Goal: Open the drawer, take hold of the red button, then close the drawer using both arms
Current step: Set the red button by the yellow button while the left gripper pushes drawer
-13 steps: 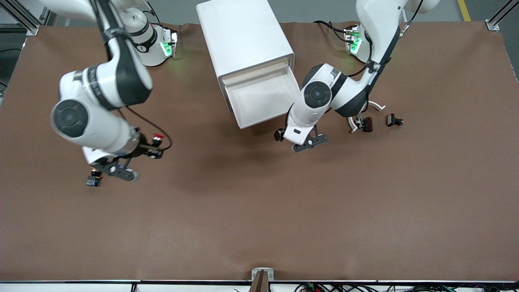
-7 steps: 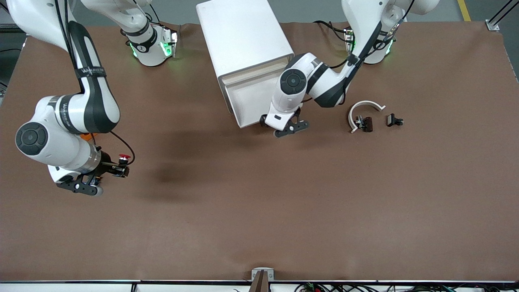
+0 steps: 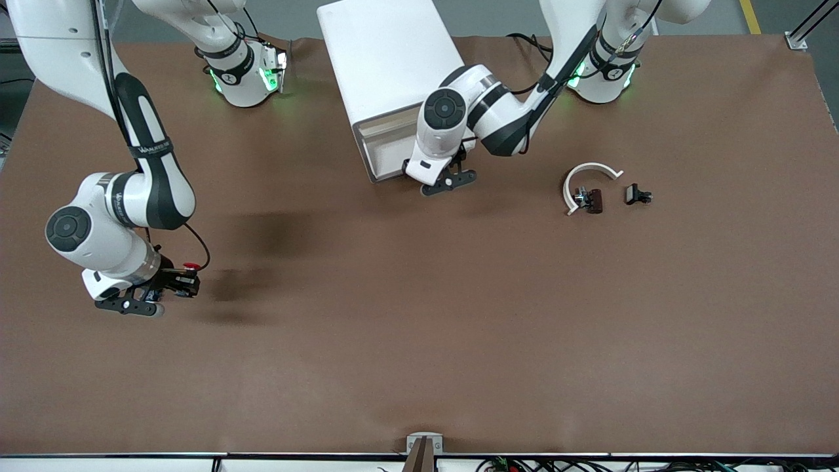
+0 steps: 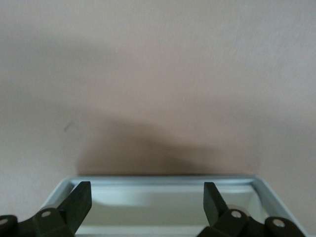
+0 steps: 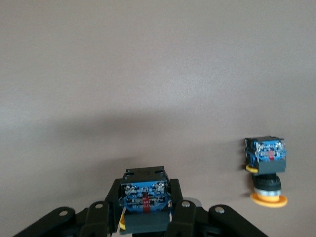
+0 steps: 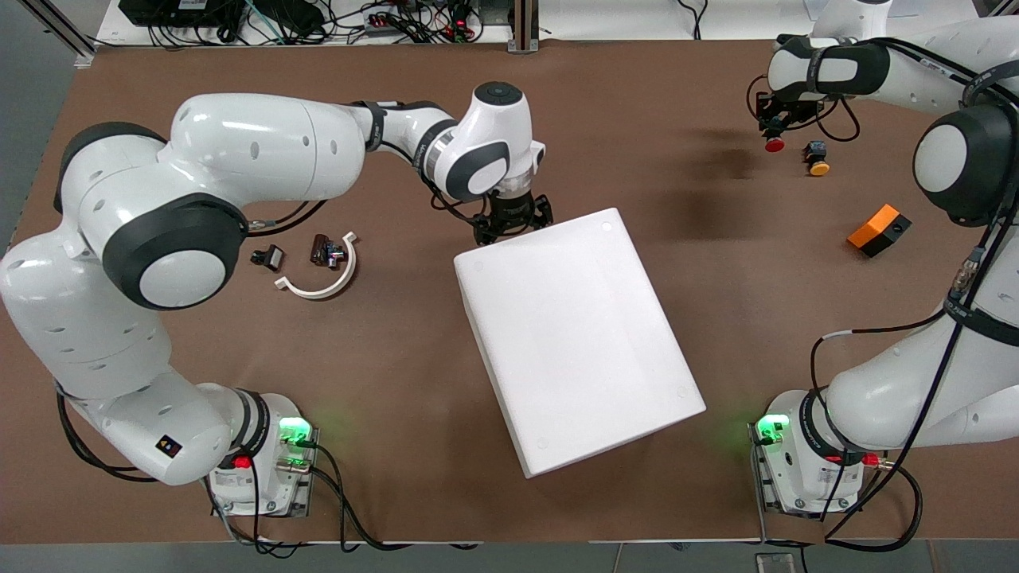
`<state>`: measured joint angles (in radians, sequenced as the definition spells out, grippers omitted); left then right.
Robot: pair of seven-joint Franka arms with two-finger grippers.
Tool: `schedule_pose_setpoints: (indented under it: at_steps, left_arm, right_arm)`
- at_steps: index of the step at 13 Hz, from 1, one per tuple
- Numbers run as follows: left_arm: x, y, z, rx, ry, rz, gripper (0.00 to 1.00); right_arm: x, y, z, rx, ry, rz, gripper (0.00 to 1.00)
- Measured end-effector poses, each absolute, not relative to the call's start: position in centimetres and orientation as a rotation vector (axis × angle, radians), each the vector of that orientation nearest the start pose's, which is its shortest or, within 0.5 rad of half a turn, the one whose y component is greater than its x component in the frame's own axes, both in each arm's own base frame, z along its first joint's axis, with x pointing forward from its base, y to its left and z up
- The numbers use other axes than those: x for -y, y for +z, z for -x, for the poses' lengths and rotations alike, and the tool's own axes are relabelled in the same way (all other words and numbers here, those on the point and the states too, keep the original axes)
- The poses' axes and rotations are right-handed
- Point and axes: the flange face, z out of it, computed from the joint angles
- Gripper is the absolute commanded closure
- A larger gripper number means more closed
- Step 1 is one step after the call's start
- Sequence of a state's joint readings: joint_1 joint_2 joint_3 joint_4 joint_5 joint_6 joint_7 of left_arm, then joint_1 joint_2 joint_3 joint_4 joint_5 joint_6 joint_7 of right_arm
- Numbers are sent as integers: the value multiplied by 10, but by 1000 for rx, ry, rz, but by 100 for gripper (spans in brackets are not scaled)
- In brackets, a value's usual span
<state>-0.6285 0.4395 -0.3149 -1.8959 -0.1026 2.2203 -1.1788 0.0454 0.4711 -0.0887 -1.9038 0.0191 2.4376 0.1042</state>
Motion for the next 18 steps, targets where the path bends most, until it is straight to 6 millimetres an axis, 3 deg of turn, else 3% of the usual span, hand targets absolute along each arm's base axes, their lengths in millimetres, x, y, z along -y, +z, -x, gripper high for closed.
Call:
schedule_pose_setpoints:
  at_steps: [5, 11, 16, 18]
  left_arm:
    - [514, 269, -333, 503, 417, 3067, 0]
    - [520, 267, -322, 602, 472, 3040, 0]
    - [518, 271, -333, 703, 518, 3032, 0]
    - [511, 280, -356, 770, 508, 3046, 0]
  right_arm:
    - [37, 227, -636, -246, -88, 3162, 100]
    - [68, 201, -632, -242, -81, 3169, 100]
    - [73, 191, -630, -243, -58, 3167, 100]
    - [71, 190, -630, -239, -58, 3166, 100]
